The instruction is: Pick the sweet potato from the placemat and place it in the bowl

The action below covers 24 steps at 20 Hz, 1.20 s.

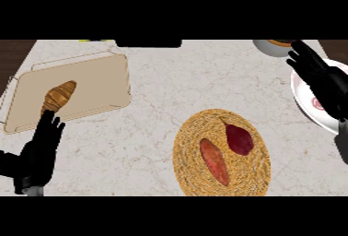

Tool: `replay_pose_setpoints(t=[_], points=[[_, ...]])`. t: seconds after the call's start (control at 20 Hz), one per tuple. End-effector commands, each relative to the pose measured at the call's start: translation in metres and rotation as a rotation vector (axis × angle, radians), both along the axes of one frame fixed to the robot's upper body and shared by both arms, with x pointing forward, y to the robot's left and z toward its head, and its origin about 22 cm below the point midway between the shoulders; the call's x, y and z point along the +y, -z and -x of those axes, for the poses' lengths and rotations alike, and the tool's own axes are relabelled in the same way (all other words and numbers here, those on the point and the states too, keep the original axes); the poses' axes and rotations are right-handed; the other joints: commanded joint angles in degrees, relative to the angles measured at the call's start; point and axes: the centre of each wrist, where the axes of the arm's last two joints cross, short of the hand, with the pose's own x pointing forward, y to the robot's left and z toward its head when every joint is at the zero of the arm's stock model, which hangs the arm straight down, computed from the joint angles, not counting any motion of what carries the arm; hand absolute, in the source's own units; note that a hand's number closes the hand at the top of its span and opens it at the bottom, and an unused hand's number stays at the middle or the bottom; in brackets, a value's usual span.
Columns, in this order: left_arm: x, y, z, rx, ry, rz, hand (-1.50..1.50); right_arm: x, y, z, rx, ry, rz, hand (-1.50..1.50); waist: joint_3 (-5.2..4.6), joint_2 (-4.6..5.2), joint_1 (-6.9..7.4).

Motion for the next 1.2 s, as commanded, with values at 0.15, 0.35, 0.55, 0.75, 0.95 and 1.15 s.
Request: replay_pose_setpoints(t=[0.15,0.35,0.55,0.75,0.95,1.15], points=[[-0.013,-0.051,-0.031,-0.211,0.162,-0.017,0.00,0.080,0.038,0.004,0.161,-0.111,-0.153,-1.50,0.18,-0.14,-0.03],[-0.023,-0.060,-0.036,-0.272,0.263,0.007,0.00,0.043,0.045,0.009,0.138,0.101,0.462,-1.50,-0.46,-0.56,-0.99],[-0.011,-0.070,-0.043,-0.295,0.301,0.044,0.00,0.106,0.103,0.026,0.141,0.186,0.230,-1.50,0.19,0.02,-0.10],[-0.007,-0.094,-0.057,-0.325,0.315,0.026,0.00,0.096,0.084,0.008,0.031,0.166,0.396,-1.50,0.19,-0.02,-0.02],[-0.016,-0.071,-0.050,-0.293,0.319,0.034,0.00,0.094,0.038,-0.026,0.138,0.072,0.621,-1.50,0.12,0.08,0.65],[-0.020,-0.073,-0.056,-0.288,0.348,0.033,0.00,0.113,0.027,-0.030,0.368,-0.159,0.919,-1.50,-0.16,0.11,1.94]])
